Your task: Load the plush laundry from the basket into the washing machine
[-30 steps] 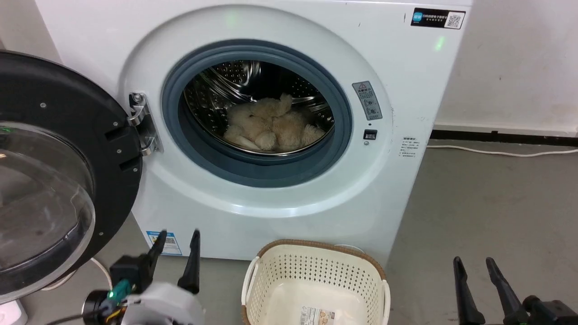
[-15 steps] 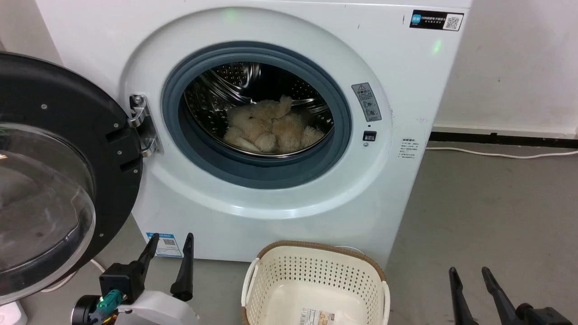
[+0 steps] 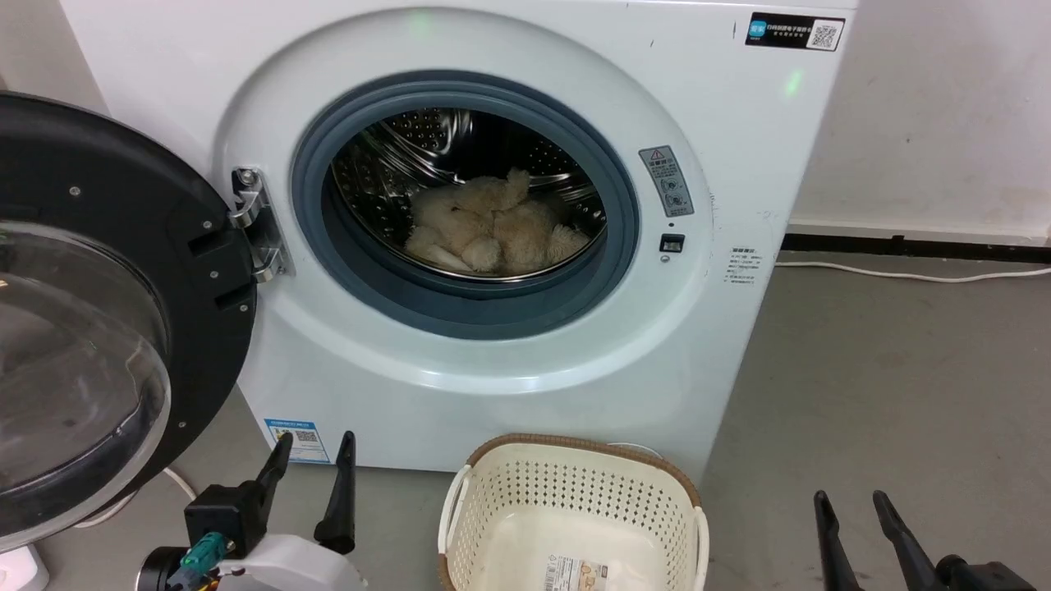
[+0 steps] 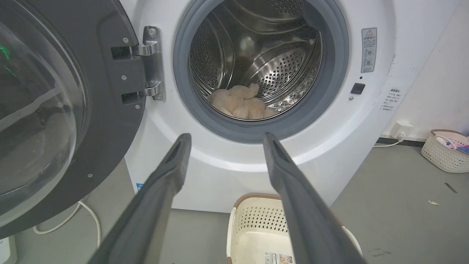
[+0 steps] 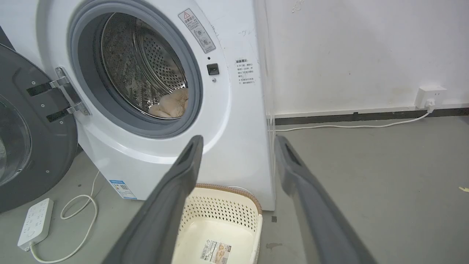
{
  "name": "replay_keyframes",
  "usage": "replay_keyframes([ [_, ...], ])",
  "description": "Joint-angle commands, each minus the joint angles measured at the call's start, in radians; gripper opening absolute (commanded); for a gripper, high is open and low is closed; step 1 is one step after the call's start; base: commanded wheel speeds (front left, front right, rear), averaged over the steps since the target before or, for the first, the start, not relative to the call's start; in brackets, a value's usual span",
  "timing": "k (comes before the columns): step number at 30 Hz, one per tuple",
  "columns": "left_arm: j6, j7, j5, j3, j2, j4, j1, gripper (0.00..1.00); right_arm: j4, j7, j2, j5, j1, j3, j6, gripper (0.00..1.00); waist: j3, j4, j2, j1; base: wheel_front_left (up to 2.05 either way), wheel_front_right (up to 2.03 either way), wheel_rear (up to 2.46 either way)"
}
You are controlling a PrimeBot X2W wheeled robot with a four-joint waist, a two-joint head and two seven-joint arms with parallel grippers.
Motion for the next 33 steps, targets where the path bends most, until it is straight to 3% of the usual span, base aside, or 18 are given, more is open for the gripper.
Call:
replay_keyframes([
  [1, 0.003, 0.001, -0.001, -0.003, -0.003, 0.001, 0.011, 1.0, 0.004, -0.004, 0.0, 0.004, 0.002, 0.002, -0.001, 1.0, 0.001, 0.0, 0.0, 0.0, 0.0, 0.0, 0.0],
  [4, -0.003, 0.003, -0.002, -0.012, -0.002, 0.012, 0.004, 1.0, 0.003, -0.004, 0.0, 0.009, -0.001, 0.005, -0.001, 1.0, 0.002, 0.002, 0.0, 0.0, 0.0, 0.0, 0.0],
  [5, -0.001, 0.001, 0.0, -0.013, -0.001, 0.009, 0.0, 0.0, 0.001, 0.0, 0.0, 0.002, 0.0, 0.003, 0.0, 0.0, 0.003, 0.002, 0.0, 0.0, 0.0, 0.0, 0.0],
  [33, -0.035, 0.045, 0.101, 0.057, -0.059, -0.025, 0.012, 0.0, -0.024, 0.049, 0.0, -0.041, -0.029, 0.005, 0.0, 0.0, 0.017, -0.008, 0.0, 0.0, 0.0, 0.0, 0.0],
])
